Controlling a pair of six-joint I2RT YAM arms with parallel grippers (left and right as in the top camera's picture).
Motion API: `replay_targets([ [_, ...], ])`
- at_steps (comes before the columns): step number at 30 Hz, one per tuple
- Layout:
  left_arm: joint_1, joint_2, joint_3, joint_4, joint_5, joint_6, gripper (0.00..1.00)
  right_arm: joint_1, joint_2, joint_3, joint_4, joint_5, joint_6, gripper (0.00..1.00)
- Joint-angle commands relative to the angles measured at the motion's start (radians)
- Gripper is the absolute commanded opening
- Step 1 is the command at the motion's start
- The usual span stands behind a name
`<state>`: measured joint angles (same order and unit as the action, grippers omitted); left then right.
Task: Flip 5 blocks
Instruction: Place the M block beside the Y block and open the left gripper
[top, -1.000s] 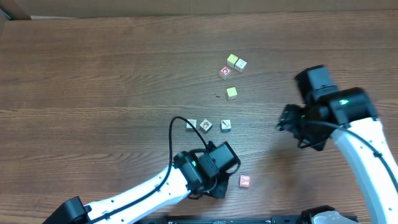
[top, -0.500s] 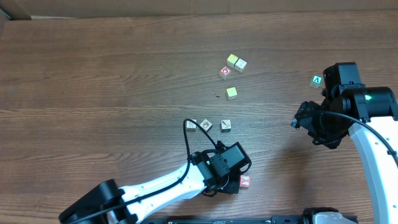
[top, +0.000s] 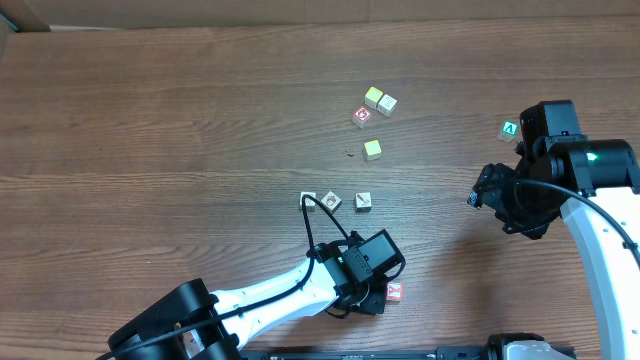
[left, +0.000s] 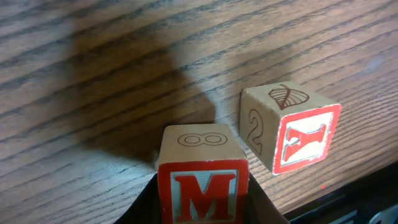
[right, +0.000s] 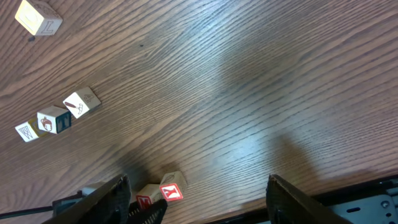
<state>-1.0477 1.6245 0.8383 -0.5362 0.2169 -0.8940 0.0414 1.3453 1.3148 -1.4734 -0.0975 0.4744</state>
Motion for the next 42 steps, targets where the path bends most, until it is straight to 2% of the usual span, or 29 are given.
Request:
replay_targets([
  [1,-0.007,0.007,-0.005,0.005,0.013,-0.003,0.28,-0.004,-0.021,0.029,0.002,-0.002,-0.005,0.71],
  [3,-0.007,0.007,-0.005,0.011,0.013,0.000,0.33,-0.004,-0.021,0.029,0.001,-0.002,-0.005,0.71],
  [8,-0.007,0.007,-0.005,0.014,0.011,0.004,0.33,-0.004,-0.021,0.029,0.000,-0.014,-0.005,0.71],
  [11,-0.006,0.006,-0.005,0.014,0.010,0.004,0.21,-0.004,-0.021,0.029,0.000,-0.021,-0.005,0.71],
  [12,-0.006,0.006,-0.005,0.015,0.009,0.004,0.19,-0.004,-0.021,0.029,0.000,-0.021,-0.005,0.71],
  [28,0.003,0.000,-0.004,0.026,-0.017,-0.019,0.21,-0.004,-0.021,0.029,-0.002,-0.036,-0.005,0.71],
  [36,0.040,0.000,-0.003,0.042,-0.018,-0.018,0.16,-0.004,-0.021,0.029,-0.007,-0.035,-0.005,0.71],
  [42,0.041,0.000,-0.003,0.049,-0.014,0.008,0.22,-0.004,-0.021,0.029,-0.006,-0.036,-0.005,0.71],
])
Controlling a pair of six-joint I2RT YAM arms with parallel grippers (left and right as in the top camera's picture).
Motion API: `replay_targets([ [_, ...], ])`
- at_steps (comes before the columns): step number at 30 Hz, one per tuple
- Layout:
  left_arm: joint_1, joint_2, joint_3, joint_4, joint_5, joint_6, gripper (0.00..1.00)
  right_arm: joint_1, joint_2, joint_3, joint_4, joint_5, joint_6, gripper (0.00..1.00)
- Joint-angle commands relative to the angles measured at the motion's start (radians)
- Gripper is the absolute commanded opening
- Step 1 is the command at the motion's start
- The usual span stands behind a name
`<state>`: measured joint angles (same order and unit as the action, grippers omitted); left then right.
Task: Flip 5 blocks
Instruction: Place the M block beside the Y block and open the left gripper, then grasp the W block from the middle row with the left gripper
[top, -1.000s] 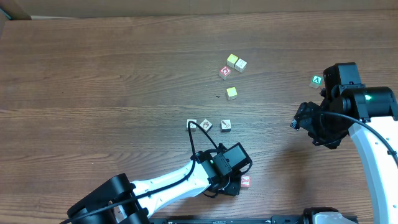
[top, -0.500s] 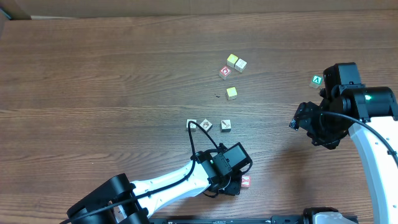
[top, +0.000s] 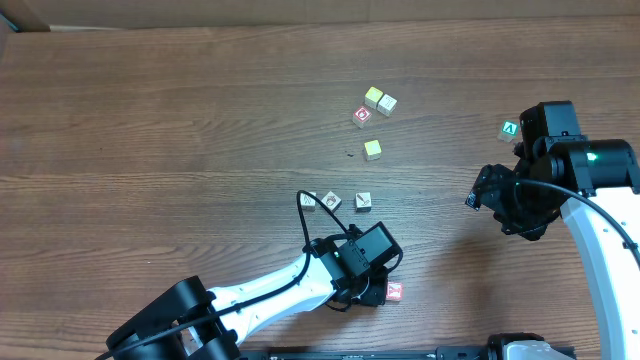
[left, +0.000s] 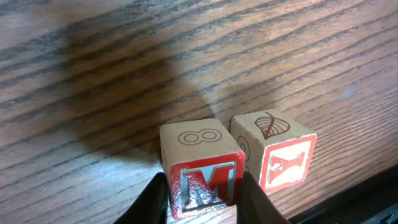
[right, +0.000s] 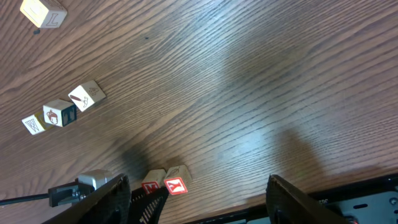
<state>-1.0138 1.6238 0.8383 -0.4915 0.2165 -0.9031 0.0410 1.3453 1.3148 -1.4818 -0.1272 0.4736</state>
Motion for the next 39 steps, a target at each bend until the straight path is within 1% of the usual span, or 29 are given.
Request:
replay_targets([
  [1,0.007,0.001,-0.003,0.004,-0.013,0.018,0.25,-0.004,-0.021,0.029,0.003,-0.006,-0.004,0.71],
  [2,0.007,0.001,-0.003,0.004,-0.013,0.022,0.38,-0.004,-0.021,0.029,0.003,-0.006,-0.004,0.71],
  [6,0.008,0.001,-0.003,0.003,-0.014,0.026,0.55,-0.004,-0.021,0.029,0.002,-0.006,-0.004,0.71],
  [7,0.008,0.000,-0.003,0.003,-0.014,0.026,0.57,-0.004,-0.021,0.029,0.002,-0.006,-0.004,0.71],
  [13,0.008,-0.026,-0.002,0.001,-0.024,0.035,0.54,-0.004,-0.021,0.029,-0.001,-0.006,-0.004,0.71],
  [15,0.009,-0.040,-0.002,-0.003,-0.035,0.034,0.49,-0.004,-0.021,0.029,-0.002,-0.006,-0.004,0.71],
  [19,0.021,-0.077,-0.002,-0.021,-0.051,0.032,0.42,-0.004,-0.021,0.029,-0.002,-0.006,-0.004,0.71],
  [21,0.032,-0.104,-0.002,-0.033,-0.064,0.037,0.43,-0.004,-0.021,0.029,-0.002,-0.006,-0.004,0.71],
  [23,0.042,-0.143,-0.001,-0.045,-0.071,0.054,0.49,-0.004,-0.021,0.029,-0.002,-0.006,-0.004,0.71],
  [24,0.047,-0.160,0.000,-0.058,-0.087,0.055,0.49,-0.004,-0.021,0.029,-0.002,-0.006,-0.004,0.71],
  [26,0.064,-0.184,0.002,-0.093,-0.135,0.055,0.45,-0.004,-0.021,0.029,-0.002,-0.006,-0.004,0.71],
  [27,0.079,-0.192,0.002,-0.109,-0.162,0.056,0.49,-0.003,-0.021,0.029,-0.002,-0.006,-0.005,0.71],
  [29,0.131,-0.193,0.003,-0.126,-0.179,0.102,0.64,-0.003,-0.021,0.029,-0.002,-0.006,-0.008,0.71],
  [30,0.165,-0.190,0.005,-0.125,-0.170,0.146,0.71,-0.003,-0.021,0.029,-0.002,-0.006,-0.011,0.71],
  [33,0.283,-0.174,0.030,-0.149,-0.133,0.260,0.73,-0.003,-0.021,0.029,-0.002,-0.006,-0.011,0.71],
  [35,0.371,-0.151,0.074,-0.184,-0.112,0.311,0.75,-0.003,-0.021,0.029,-0.002,-0.006,-0.011,0.71],
  [37,0.442,-0.116,0.134,-0.224,-0.111,0.361,0.76,-0.003,-0.021,0.029,-0.002,-0.006,-0.011,0.71],
  [39,0.500,-0.068,0.209,-0.262,-0.111,0.435,0.74,-0.003,-0.021,0.029,-0.002,-0.006,-0.011,0.71],
])
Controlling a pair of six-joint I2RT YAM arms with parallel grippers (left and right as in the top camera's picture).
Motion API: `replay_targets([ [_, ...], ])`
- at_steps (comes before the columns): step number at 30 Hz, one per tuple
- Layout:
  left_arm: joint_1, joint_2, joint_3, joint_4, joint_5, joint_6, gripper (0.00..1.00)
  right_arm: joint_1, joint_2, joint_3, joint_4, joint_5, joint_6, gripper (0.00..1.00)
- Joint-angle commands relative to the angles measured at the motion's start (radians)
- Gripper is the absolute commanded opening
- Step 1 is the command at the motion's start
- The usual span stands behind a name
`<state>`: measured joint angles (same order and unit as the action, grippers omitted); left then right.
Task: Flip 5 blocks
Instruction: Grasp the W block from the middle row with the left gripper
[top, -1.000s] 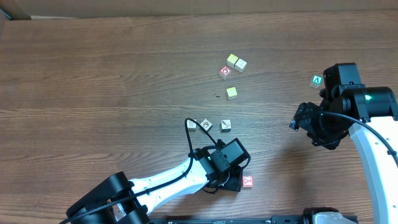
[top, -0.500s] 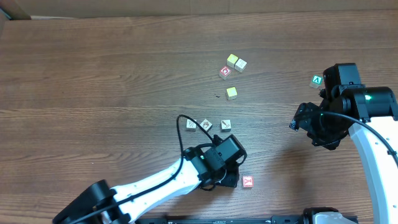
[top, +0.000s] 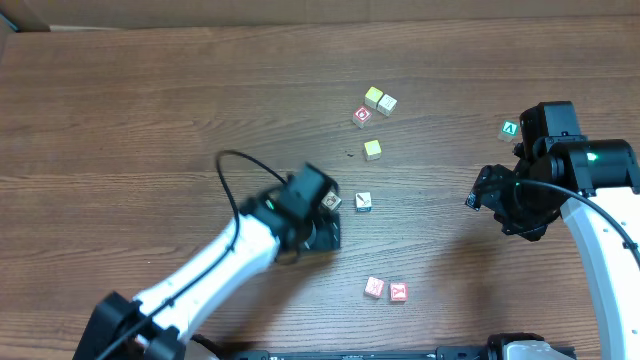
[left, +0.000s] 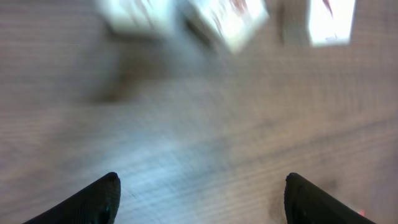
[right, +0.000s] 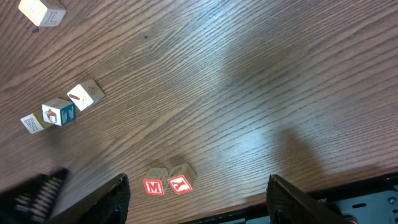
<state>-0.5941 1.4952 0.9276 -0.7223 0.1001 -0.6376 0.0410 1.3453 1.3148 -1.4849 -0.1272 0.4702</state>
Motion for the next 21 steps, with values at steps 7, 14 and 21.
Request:
replay_targets([
  [7,0.170,0.235,0.320,-0.131,0.009,0.405,0.67,-0.003,-0.021,0.029,-0.002,-0.006,-0.008,0.72],
  [14,0.184,0.368,0.355,-0.136,-0.002,0.458,0.65,-0.003,-0.021,0.029,-0.012,-0.006,-0.031,0.72],
  [21,0.193,0.422,0.356,-0.109,0.004,0.458,0.62,-0.003,-0.021,0.029,-0.012,-0.006,-0.034,0.72],
])
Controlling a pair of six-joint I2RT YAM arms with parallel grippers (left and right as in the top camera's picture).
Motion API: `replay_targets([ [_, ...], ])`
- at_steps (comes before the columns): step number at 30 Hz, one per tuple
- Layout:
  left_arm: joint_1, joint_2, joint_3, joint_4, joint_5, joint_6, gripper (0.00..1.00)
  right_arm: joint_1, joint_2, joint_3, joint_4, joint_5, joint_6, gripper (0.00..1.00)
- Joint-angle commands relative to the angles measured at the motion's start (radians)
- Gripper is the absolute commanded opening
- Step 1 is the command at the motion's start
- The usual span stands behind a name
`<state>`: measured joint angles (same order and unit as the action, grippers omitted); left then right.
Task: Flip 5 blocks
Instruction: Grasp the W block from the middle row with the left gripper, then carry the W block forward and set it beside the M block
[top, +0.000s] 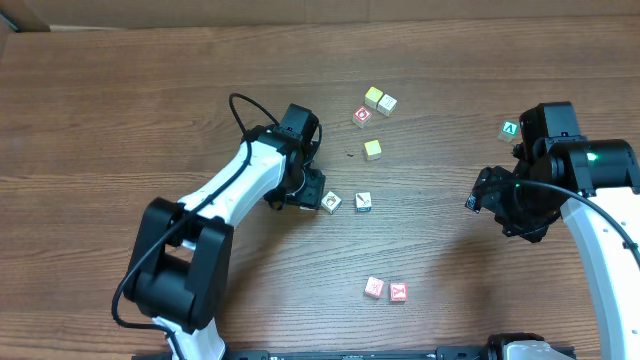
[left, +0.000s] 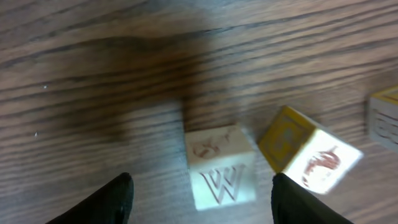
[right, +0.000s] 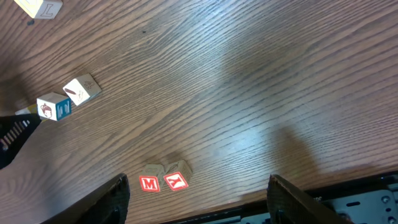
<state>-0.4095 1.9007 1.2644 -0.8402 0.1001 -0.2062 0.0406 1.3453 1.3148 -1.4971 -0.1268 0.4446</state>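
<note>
My left gripper (top: 303, 192) is open and low over the left end of a row of three blocks. The pale W block (left: 221, 167) lies between its fingers, untouched. Beside it sits a yellow-sided block with a picture (left: 309, 149), (top: 331, 202), and a third block (top: 364, 202) follows. The red M block (top: 374, 288), (right: 149, 184) and red Y block (top: 398, 292), (right: 176, 182) stand side by side near the front edge. My right gripper (top: 497, 205) hovers open at the right, holding nothing.
Several more blocks are clustered at the back centre: two pale ones (top: 379, 100), a red-faced one (top: 361, 116) and a yellow one (top: 372, 149). A green A block (top: 509, 129) lies at the far right. The table's front edge (right: 323, 193) shows in the right wrist view.
My left gripper was just in front of the row of three; now it is at the row's left end, with the W block between its open fingers. The right arm has not moved.
My left gripper held the M block just off the table beside the Y block. Then the M stood against the Y with the fingers still around it. Later the gripper was open near the row of three, M and Y left red-face-up. Now it straddles the W block.
</note>
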Motion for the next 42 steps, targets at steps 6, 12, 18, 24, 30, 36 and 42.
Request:
replay_targets([
  [6,0.011,0.022,0.019,0.029,0.005,0.014,0.40,-0.003,-0.021,0.029,-0.001,-0.006,-0.008,0.72],
  [12,0.011,0.023,0.019,0.024,0.020,-0.011,0.32,-0.003,-0.021,0.029,-0.001,-0.006,-0.008,0.72],
  [18,0.011,0.021,0.033,-0.021,0.031,-0.036,0.19,-0.003,-0.021,0.029,-0.002,-0.006,-0.008,0.72],
  [24,0.011,0.003,0.097,-0.116,0.027,-0.062,0.11,-0.003,-0.021,0.029,-0.002,-0.006,-0.008,0.72],
  [30,0.002,-0.090,0.112,-0.208,0.023,-0.105,0.05,-0.003,-0.021,0.029,-0.006,-0.006,-0.008,0.72],
  [36,-0.087,-0.203,0.066,-0.269,0.011,-0.120,0.04,-0.003,-0.021,0.029,-0.012,-0.006,-0.008,0.72],
  [42,-0.256,-0.269,-0.079,-0.253,-0.024,-0.275,0.05,-0.003,-0.021,0.029,-0.012,-0.006,-0.016,0.72],
])
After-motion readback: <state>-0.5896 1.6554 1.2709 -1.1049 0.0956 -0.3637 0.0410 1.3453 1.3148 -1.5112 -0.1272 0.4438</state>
